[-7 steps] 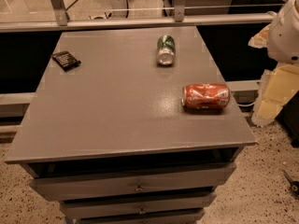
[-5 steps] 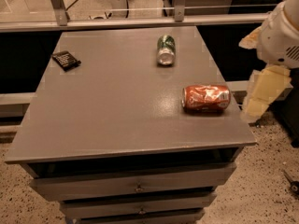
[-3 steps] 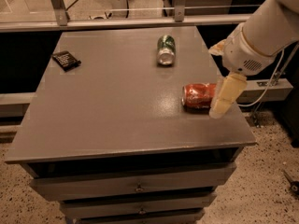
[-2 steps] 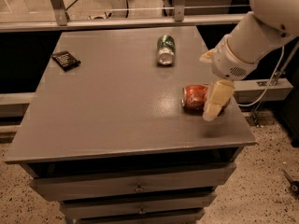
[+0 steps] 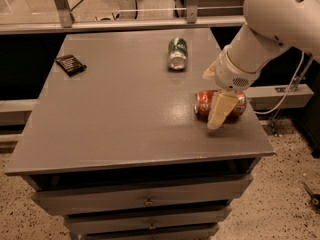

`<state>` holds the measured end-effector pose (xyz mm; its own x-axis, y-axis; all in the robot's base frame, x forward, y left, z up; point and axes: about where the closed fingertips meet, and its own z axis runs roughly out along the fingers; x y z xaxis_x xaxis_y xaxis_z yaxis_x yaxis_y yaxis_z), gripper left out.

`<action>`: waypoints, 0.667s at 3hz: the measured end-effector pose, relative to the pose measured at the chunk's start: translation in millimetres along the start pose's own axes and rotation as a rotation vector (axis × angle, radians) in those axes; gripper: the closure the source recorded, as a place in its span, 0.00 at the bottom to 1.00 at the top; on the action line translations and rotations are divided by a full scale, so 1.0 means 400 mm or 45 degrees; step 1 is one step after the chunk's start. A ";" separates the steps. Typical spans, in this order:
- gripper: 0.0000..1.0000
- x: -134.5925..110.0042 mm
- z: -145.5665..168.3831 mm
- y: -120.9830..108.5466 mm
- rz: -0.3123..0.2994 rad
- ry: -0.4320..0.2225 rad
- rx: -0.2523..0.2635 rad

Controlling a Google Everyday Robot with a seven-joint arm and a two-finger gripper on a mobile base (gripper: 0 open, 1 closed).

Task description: Place coke can upright

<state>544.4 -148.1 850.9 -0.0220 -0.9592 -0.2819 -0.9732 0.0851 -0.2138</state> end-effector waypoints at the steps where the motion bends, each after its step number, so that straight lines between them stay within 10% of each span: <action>1: 0.41 -0.002 0.020 0.004 -0.016 0.028 -0.015; 2: 0.72 -0.020 -0.006 0.001 -0.018 0.038 -0.012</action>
Offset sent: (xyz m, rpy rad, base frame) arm 0.0027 0.0059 0.0013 -0.0549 0.0133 0.0035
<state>543.7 -141.1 855.3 -0.0146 -0.9680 -0.2506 -0.9756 0.0687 -0.2085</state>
